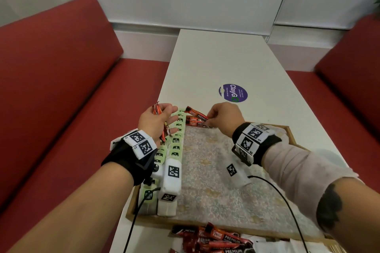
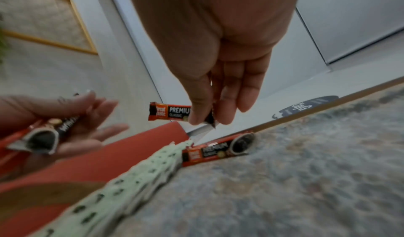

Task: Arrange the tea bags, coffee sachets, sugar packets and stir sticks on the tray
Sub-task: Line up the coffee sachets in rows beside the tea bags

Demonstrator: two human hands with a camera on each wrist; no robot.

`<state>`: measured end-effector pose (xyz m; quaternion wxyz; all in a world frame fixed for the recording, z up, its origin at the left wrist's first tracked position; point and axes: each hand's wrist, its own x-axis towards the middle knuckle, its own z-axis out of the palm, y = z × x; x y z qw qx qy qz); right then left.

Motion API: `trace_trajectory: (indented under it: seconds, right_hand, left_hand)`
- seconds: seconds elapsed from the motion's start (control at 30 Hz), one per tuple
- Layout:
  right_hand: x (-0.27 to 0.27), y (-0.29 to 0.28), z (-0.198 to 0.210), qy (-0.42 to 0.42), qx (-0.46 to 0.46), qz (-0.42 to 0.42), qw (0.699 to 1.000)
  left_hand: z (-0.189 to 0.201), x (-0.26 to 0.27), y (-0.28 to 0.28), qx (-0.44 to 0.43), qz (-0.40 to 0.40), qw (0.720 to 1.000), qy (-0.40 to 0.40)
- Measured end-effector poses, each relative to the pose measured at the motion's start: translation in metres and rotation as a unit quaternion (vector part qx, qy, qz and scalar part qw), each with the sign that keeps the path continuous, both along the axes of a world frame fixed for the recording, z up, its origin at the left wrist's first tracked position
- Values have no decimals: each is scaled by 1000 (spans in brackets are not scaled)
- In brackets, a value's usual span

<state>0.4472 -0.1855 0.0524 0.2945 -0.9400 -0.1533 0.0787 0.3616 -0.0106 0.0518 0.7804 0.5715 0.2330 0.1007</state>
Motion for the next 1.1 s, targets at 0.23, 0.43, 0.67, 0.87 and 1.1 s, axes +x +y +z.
trace_trajectory:
  seconds: [0.23,0.43,0.67,0.87,1.1]
  right_hand:
    - [6,-2,-17,-8,-143,18,990]
    - [8,4,-21,-12,-176,21,984]
    - [10,10,-22,-43,-180,19,983]
    - [10,11,-23,-41,-176,23,983]
    - [7,12,-20,-58,-137,17,989]
  left_hand:
    - [-5,2,3,4,0,1000,2]
    - [-8,3,4,-2,-12,1000,3]
    - [-8,2,5,0,-14,1000,5]
    - [-9,2,4,-9,-22,1000,10]
    - [-5,4,2,-66,-27,997,31]
